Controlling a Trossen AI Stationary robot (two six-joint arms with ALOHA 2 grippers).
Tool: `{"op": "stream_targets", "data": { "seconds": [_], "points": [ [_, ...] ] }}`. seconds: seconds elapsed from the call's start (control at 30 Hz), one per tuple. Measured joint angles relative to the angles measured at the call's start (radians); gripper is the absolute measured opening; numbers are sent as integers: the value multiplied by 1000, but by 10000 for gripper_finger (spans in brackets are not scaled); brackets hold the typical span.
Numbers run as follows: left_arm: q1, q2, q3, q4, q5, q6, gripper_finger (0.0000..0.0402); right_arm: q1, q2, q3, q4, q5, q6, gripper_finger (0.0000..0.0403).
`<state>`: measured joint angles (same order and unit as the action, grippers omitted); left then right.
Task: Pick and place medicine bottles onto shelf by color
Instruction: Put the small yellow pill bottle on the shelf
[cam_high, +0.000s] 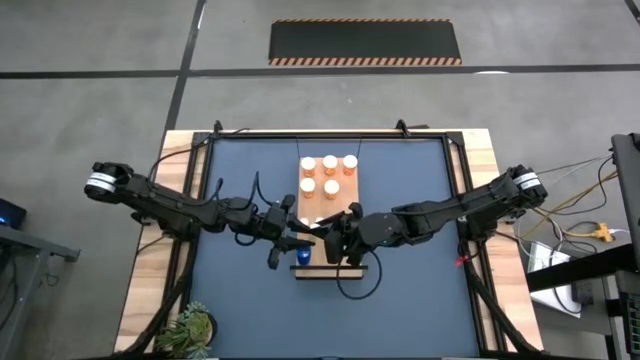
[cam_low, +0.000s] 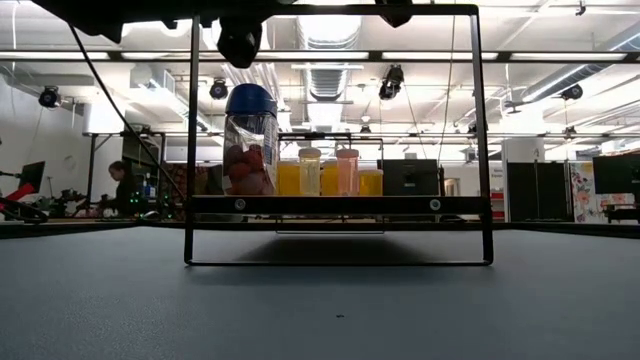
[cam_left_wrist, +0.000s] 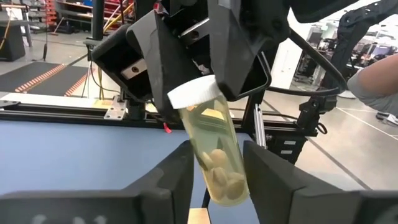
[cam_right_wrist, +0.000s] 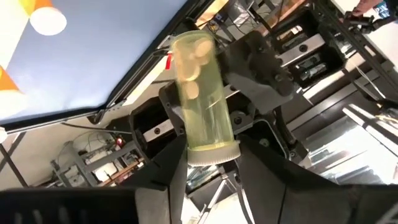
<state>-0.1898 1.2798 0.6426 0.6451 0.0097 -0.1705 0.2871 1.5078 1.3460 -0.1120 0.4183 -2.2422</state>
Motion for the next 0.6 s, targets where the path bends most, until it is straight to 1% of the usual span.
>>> {"op": "stream_targets", "data": {
  "seconds": [0.17, 0.4, 0.6],
  "points": [
    [1, 0, 0, -1, -4, 1, 93, 0, 0, 0, 2, -6, 42, 133],
    [1, 0, 0, 1, -20, 7, 90, 0, 0, 0, 0, -2, 51, 147],
    [0, -1, 0, 2, -21, 54, 89, 0, 1, 5, -2, -2, 67, 150]
  ]
}}
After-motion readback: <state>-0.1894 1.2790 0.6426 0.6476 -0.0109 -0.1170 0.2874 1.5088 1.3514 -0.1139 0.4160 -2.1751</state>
